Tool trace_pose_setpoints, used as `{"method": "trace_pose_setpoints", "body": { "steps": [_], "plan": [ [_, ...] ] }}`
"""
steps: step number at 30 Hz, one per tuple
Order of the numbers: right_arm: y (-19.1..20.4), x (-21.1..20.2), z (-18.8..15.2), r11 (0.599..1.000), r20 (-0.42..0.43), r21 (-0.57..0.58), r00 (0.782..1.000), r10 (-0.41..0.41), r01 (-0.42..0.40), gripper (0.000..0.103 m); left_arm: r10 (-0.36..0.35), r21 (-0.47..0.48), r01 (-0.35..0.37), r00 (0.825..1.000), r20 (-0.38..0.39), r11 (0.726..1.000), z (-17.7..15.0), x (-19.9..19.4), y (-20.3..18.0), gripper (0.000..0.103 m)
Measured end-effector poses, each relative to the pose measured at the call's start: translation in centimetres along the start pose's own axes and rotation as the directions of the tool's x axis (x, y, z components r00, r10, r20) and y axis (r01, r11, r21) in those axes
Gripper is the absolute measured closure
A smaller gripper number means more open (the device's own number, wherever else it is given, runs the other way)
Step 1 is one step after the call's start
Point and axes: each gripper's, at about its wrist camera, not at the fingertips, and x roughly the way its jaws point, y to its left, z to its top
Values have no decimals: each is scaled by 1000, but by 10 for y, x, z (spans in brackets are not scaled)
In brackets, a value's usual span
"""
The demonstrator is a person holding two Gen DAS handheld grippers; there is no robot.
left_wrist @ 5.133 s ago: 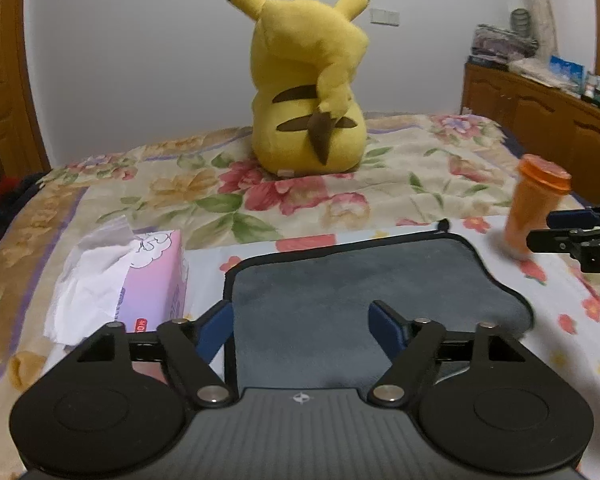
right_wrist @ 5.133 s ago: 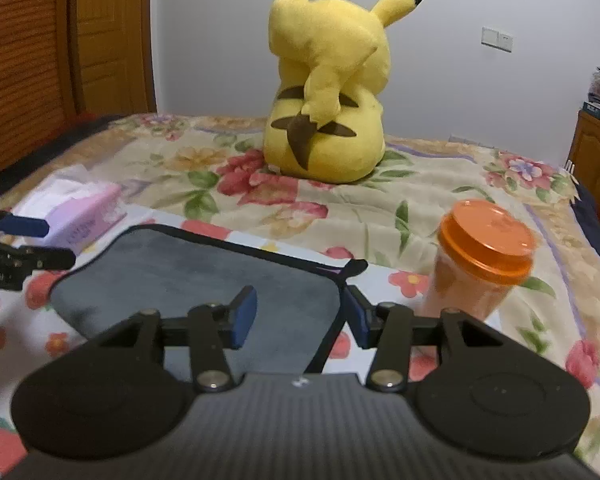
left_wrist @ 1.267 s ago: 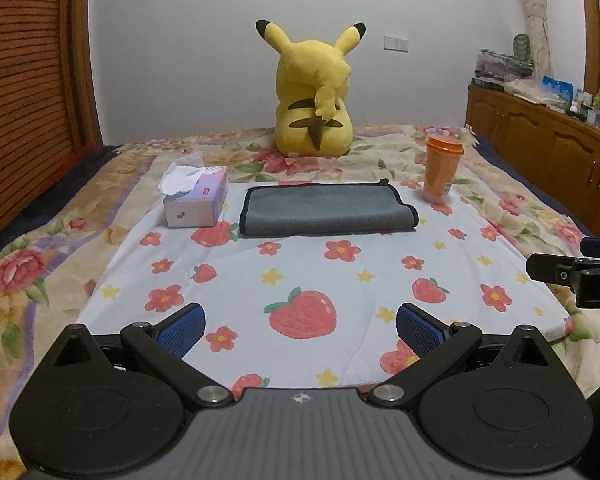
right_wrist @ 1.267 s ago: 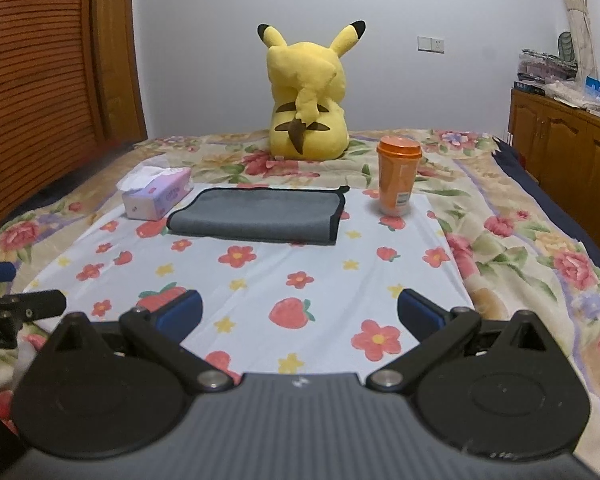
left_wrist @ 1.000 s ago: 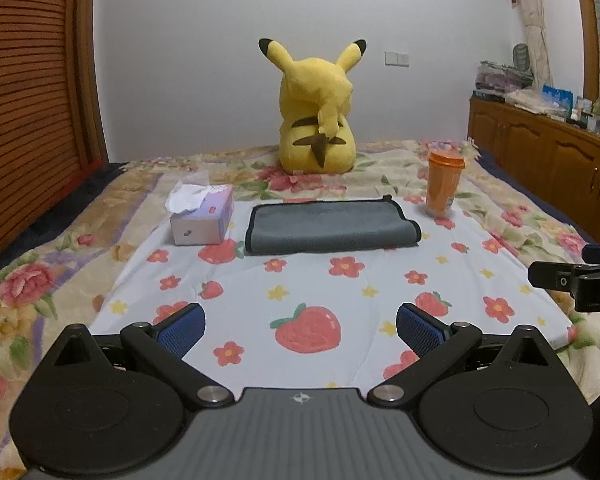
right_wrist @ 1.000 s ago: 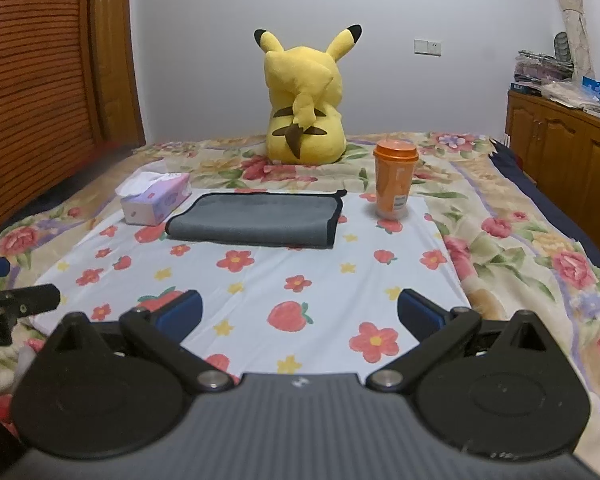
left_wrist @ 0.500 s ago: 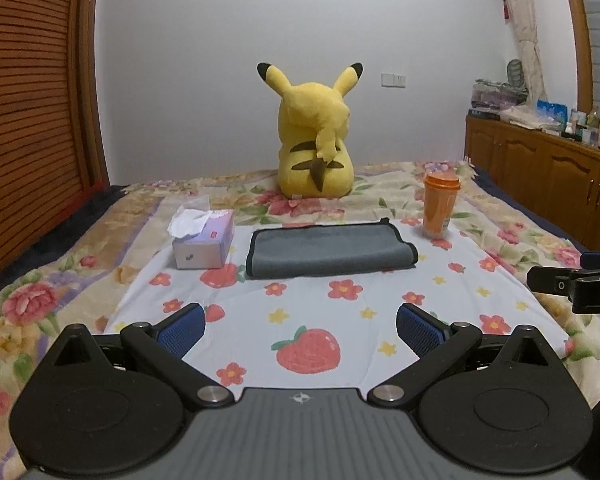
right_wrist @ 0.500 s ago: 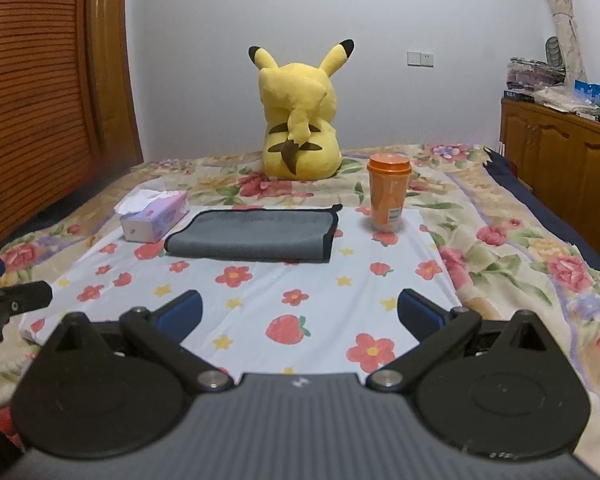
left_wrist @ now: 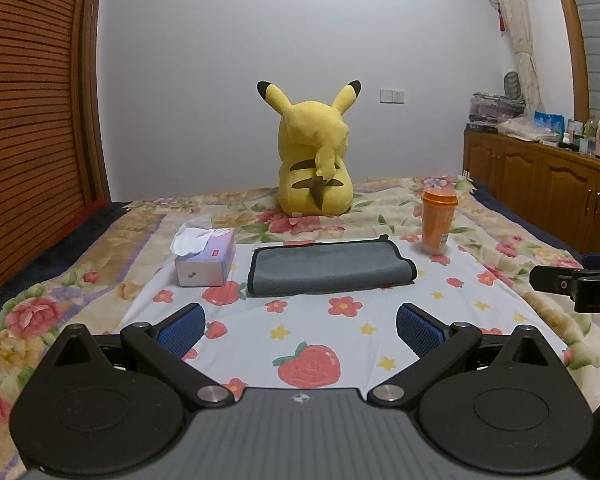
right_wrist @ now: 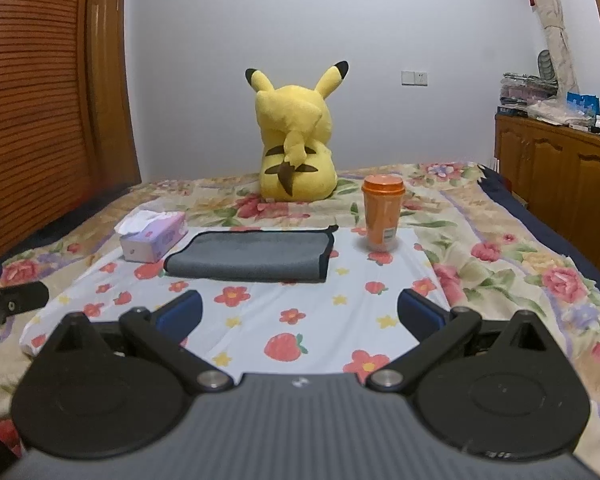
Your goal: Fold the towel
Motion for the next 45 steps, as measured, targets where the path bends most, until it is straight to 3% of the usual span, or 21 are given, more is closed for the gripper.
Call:
{"method": "trace_pose_setpoints", "body": {
  "steps": [17,45],
  "plan": [
    [0,-7,1,1000,54,-2,998,-17,17,0,11,8,-11,999,37,1000,2,-4,-1,0],
    [-1,-7,1,1000,58,-3,998,-18,18,0,11,9,-12,999,34,1000,1,-5,-2,0]
  ]
}}
